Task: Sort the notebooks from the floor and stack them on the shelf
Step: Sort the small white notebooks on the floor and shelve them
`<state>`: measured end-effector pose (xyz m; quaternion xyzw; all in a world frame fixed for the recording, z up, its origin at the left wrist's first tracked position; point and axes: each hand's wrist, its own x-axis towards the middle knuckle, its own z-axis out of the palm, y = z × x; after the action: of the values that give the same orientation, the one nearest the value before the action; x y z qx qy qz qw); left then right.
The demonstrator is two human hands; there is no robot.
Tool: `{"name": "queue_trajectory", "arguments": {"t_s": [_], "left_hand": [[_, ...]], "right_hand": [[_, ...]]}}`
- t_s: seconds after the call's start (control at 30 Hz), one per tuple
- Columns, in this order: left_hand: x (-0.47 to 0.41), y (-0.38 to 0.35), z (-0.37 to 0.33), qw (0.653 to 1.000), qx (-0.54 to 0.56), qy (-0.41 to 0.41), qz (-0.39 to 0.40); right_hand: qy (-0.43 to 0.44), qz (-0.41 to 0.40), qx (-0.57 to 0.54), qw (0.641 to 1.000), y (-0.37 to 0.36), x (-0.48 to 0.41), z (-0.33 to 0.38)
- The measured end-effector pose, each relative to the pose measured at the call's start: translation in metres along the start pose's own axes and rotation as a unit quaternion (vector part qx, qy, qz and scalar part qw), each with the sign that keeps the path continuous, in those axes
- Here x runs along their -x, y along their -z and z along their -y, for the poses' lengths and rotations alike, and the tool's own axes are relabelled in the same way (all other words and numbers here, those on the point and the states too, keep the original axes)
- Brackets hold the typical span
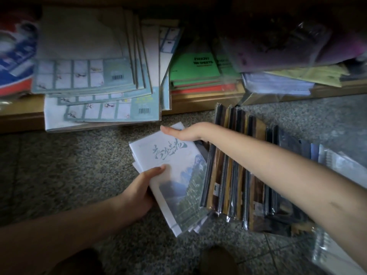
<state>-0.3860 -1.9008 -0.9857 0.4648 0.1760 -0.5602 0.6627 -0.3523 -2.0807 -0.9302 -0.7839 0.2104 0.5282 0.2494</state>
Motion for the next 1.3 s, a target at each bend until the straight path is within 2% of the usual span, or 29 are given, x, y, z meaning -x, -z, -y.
{"name": "queue_trajectory", "arguments": {"t_s": [0.23, 0.4, 0.53, 0.6, 0.8, 0.93, 1.03, 1.17, 1.3], "left_hand": [[0.023, 0.029, 0.000, 1.000, 0.014, 0.007, -0.019], [0.036, 0.049, -0.004, 0.996, 0.016, -0.011, -0.082], [0.038, 0.057, -0.010, 0.993, 0.004, -0.038, -0.109], [0.036, 0.058, -0.014, 0.992, -0.002, -0.047, -0.120], [0.029, 0.056, -0.018, 0.987, -0.023, -0.067, -0.146], [0.028, 0.061, -0.019, 0.989, 0.000, -0.055, -0.140], [0.031, 0.065, -0.023, 0.987, -0.010, -0.058, -0.153], [0.033, 0.076, -0.036, 0.975, -0.028, -0.095, -0.198], [0.028, 0.095, -0.056, 0.940, -0.043, -0.159, -0.297]], "right_hand": [[0.071, -0.031, -0.036, 0.996, -0.013, -0.007, 0.040], [0.033, -0.150, -0.048, 0.987, -0.031, -0.015, 0.054], [0.095, -0.126, -0.186, 0.970, -0.057, -0.020, 0.041], [0.097, -0.114, -0.233, 0.961, -0.064, -0.017, 0.033], [0.076, -0.126, -0.218, 0.965, -0.069, -0.014, 0.029], [0.064, -0.074, -0.368, 0.925, -0.066, -0.016, 0.035], [0.084, -0.064, -0.430, 0.897, -0.069, -0.018, 0.045], [0.092, -0.057, -0.476, 0.873, -0.078, -0.023, 0.060], [0.141, -0.060, -0.472, 0.868, -0.093, -0.027, 0.083]]}}
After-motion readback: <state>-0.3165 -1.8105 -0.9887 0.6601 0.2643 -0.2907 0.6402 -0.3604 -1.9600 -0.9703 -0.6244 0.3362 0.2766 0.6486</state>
